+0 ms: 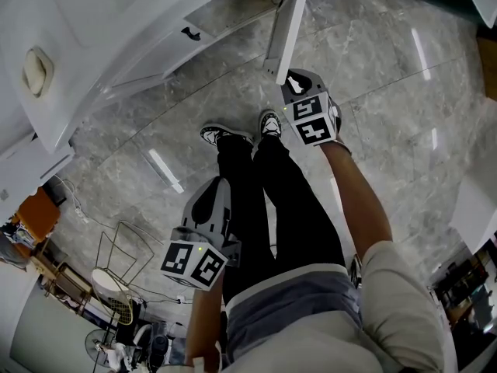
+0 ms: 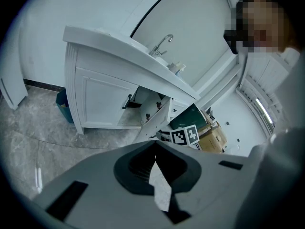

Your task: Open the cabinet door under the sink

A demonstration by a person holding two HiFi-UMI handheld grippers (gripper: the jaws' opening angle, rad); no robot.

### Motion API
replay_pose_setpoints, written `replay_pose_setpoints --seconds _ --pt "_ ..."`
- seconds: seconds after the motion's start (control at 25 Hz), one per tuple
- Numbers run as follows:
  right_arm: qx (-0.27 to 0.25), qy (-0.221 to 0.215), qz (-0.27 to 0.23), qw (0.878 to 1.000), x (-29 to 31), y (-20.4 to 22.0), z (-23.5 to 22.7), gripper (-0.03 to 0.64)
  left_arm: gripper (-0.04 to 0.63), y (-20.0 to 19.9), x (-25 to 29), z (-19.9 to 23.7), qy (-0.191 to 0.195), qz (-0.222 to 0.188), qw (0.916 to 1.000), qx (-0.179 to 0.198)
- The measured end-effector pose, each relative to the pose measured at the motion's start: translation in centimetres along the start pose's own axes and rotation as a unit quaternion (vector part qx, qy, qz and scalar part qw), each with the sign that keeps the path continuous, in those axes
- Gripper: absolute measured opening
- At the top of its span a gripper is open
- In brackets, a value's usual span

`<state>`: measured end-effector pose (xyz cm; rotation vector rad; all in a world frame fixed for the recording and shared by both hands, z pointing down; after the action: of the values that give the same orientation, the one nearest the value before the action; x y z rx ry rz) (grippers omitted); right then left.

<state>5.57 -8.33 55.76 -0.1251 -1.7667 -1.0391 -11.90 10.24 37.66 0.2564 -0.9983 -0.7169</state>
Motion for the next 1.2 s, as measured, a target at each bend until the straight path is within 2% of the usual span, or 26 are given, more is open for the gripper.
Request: replay_pose_setpoints --seconds 1.08,1.2 --pt "0.033 0.02 0.004 0.999 -2.5 2.1 -3.2 0.048 0.0 0.2 0.3 0.2 0.006 0.016 0.9999 -0.002" --pt "0.02 0.018 0.008 1.0 -2.6 2.3 -3.5 0.048 0.0 0.0 0.5 0.2 0.007 0.015 0.9999 -0.003"
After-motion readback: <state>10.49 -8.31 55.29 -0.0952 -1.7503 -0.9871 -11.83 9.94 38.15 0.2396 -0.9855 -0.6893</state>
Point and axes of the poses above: the fingertips, and each gripper's own axes: x forward along the fingers, z to its left, y out of its underside, the point moved 6 cm from there along -x, backward along the fingers, and after that the axes turned 2 degrees about -y, right-handed, at the moved point
